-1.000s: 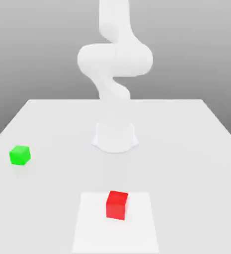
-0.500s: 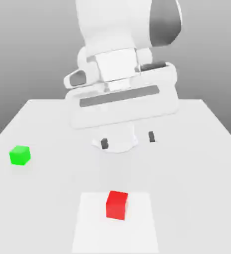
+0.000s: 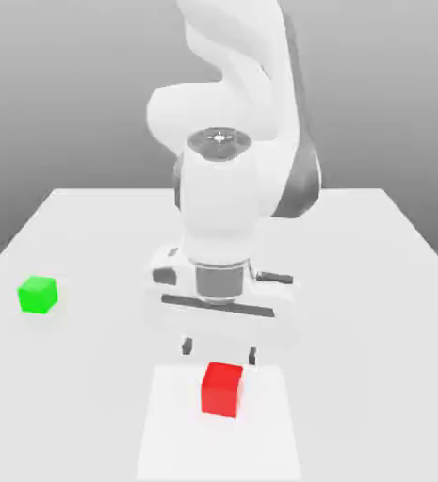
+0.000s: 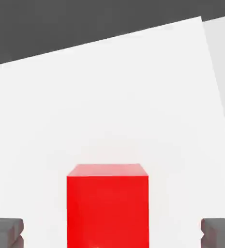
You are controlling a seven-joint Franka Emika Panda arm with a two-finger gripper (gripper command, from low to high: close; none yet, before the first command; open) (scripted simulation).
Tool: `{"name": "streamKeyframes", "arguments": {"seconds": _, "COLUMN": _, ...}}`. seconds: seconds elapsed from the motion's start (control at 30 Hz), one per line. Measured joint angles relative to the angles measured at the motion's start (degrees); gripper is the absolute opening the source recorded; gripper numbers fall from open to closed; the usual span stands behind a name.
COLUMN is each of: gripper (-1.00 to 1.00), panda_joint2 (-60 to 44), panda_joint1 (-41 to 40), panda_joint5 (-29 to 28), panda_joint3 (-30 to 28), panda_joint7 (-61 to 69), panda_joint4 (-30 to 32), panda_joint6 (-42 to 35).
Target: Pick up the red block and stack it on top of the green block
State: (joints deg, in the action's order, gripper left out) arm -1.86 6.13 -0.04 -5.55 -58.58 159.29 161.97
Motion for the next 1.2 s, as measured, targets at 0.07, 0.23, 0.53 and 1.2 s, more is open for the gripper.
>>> {"name": "streamKeyframes", "arguments": {"seconds": 0.07, "gripper": 0.0, "panda_joint2": -1.3, "panda_joint1": 0.1, "panda_joint5": 0.1, "panda_joint3": 0.1, "panda_joint7": 0.1, "panda_joint4": -0.4, "panda_joint6": 1.1}}
{"name": "streamKeyframes", "arguments": {"seconds": 0.23, "gripper": 0.0, "panda_joint2": -5.1, "panda_joint1": 0.0, "panda_joint5": 1.1, "panda_joint3": 0.5, "panda_joint7": 0.9, "panda_joint4": -1.0, "panda_joint6": 4.4}}
{"name": "streamKeyframes", "arguments": {"seconds": 0.53, "gripper": -1.0, "panda_joint2": -11.8, "panda_joint1": -1.9, "panda_joint5": 3.6, "panda_joint3": 3.1, "panda_joint7": 2.4, "panda_joint4": -1.1, "panda_joint6": 10.1}}
{"name": "streamKeyframes", "arguments": {"seconds": 1.2, "gripper": -1.0, "panda_joint2": 0.0, "panda_joint1": -1.3, "panda_joint5": -0.2, "panda_joint3": 1.4, "panda_joint7": -0.2, "panda_joint4": 0.0, "panda_joint6": 0.0}}
